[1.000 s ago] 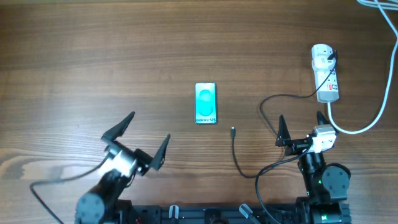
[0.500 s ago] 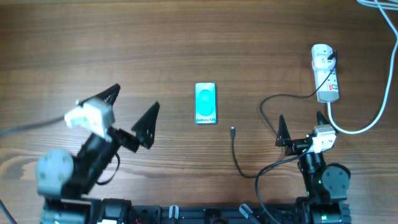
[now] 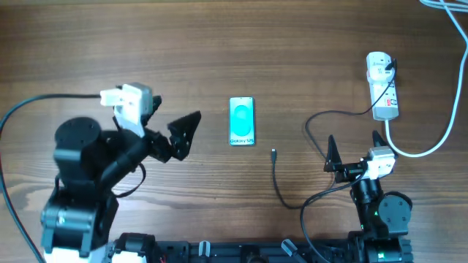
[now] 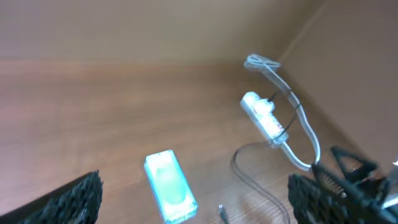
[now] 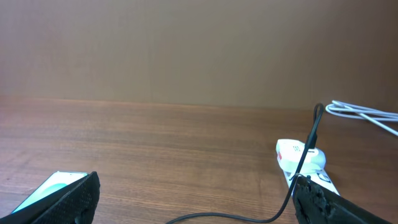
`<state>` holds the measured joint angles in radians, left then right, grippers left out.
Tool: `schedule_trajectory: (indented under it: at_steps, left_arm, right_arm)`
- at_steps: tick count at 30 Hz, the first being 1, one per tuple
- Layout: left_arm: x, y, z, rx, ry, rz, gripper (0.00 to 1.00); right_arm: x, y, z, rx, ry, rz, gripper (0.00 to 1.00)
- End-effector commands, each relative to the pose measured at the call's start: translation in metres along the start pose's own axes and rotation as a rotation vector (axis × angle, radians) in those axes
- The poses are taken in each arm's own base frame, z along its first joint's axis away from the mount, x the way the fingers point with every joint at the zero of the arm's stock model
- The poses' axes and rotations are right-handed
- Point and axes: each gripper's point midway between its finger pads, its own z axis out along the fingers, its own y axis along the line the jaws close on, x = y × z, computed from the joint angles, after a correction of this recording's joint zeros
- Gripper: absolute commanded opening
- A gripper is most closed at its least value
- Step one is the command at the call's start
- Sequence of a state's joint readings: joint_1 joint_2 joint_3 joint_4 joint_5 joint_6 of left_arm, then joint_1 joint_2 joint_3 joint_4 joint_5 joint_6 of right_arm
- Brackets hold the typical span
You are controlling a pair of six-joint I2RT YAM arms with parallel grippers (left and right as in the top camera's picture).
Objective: Plug charger to phone and switch on socket
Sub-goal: 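Move the left gripper forward over the Galaxy S25 phone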
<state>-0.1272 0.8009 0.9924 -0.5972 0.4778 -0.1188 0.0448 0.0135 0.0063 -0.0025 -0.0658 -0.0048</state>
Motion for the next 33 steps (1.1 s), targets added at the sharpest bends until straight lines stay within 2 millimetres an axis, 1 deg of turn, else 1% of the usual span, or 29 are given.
schedule_trajectory:
  at_steps: [1,2,3,5,7,9,11,13,17,21,22,23,26,29,32,33]
  left_arm:
    - [0.002,0.023,0.015,-0.177,0.133,-0.028,1.0]
    - [0.015,0.028,0.027,-0.23,0.252,-0.035,1.0]
    - [0.022,0.029,0.033,-0.259,0.324,-0.031,1.0]
    - [0.037,0.026,0.05,-0.287,0.474,-0.017,1.0]
    - [0.051,0.02,0.07,-0.268,0.558,-0.003,1.0]
    - [0.064,0.019,0.081,-0.263,0.608,0.001,1.0]
    - [0.07,0.021,0.084,-0.268,0.634,-0.002,1.0]
    - [0.076,0.019,0.083,-0.255,0.665,-0.015,1.0]
    - [0.078,0.015,0.082,-0.231,0.674,-0.025,1.0]
    - [0.081,-0.006,0.084,-0.116,0.692,-0.068,1.0]
    - [0.082,-0.009,0.083,-0.106,0.697,-0.084,1.0]
    - [0.083,-0.008,0.082,-0.117,0.701,-0.109,1.0]
    - [0.082,0.004,0.081,-0.227,0.683,-0.191,1.0]
    - [0.076,0.003,0.079,-0.239,0.67,-0.217,1.0]
    - [0.06,-0.003,0.077,-0.237,0.659,-0.216,1.0]
    - [0.057,-0.002,0.076,-0.249,0.674,-0.217,1.0]
  right_arm:
    - [-0.002,-0.003,0.0,0.014,-0.008,0.007,1.0]
    - [-0.002,-0.003,0.0,0.014,-0.008,0.007,1.0]
    - [-0.002,-0.003,0.0,0.014,-0.008,0.007,1.0]
    - [-0.002,-0.003,0.0,0.014,-0.008,0.006,1.0]
    - [-0.002,-0.003,0.0,0.014,-0.008,0.007,1.0]
    - [-0.002,-0.003,0.0,0.014,-0.008,0.007,0.99]
    - [-0.002,-0.003,0.0,0.014,-0.008,0.006,0.99]
    - [-0.002,-0.003,0.0,0.014,-0.008,0.007,1.0]
    - [-0.002,-0.003,0.0,0.014,-0.008,0.006,1.0]
    - [-0.002,-0.003,0.0,0.014,-0.008,0.006,1.0]
    - [-0.002,-0.003,0.0,0.014,-0.008,0.007,1.0]
    - [-0.002,-0.003,0.0,0.014,-0.008,0.006,1.0]
    - [-0.002,-0.003,0.0,0.014,-0.008,0.006,1.0]
    - [-0.002,-0.003,0.0,0.014,-0.008,0.006,1.0]
    - [-0.002,-0.003,0.0,0.014,-0.008,0.007,1.0]
    - [-0.002,-0.003,0.0,0.014,-0.008,0.007,1.0]
